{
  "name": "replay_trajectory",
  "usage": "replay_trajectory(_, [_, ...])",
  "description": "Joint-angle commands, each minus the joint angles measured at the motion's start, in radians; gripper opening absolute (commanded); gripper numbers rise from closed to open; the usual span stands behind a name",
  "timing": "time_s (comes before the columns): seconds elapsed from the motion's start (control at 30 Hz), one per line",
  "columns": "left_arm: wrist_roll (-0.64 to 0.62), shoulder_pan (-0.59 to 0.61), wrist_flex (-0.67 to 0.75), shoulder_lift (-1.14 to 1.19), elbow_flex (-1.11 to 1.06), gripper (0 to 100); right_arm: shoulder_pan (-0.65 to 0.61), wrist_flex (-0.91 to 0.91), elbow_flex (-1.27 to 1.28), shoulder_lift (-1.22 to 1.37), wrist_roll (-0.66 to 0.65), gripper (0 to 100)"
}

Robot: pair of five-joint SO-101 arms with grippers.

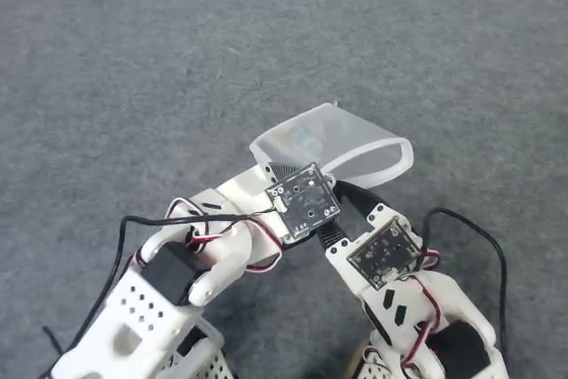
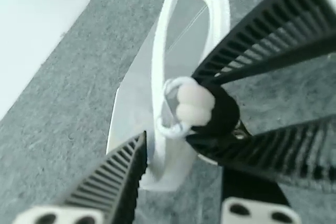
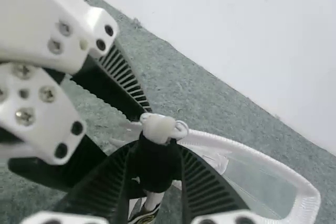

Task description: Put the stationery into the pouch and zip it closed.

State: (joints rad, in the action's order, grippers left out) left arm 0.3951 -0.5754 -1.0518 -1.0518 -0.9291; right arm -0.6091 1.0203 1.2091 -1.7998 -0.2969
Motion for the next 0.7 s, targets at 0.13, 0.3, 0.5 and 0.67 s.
replay_trajectory(0.13, [-0.012,-0.011,0.078,-0.008,0.004,6,0.01,-0.002,-0.078,-0.018,-0.006,0.6])
replay_trajectory(0.3, [-0.012,-0.009,0.078,-0.008,-0.001,1,0.038,-0.005,-0.078,-0.018,-0.009,0.6])
replay_trajectory(0.5, [-0.107,-0.003,0.087,-0.009,-0.001,1,0.151,-0.068,-0.071,-0.016,-0.008,0.6])
replay_trajectory(0.67, [-0.124,0.035,0.124,-0.009,-0.031,1,0.231,-0.17,-0.017,-0.016,-0.006,0.6])
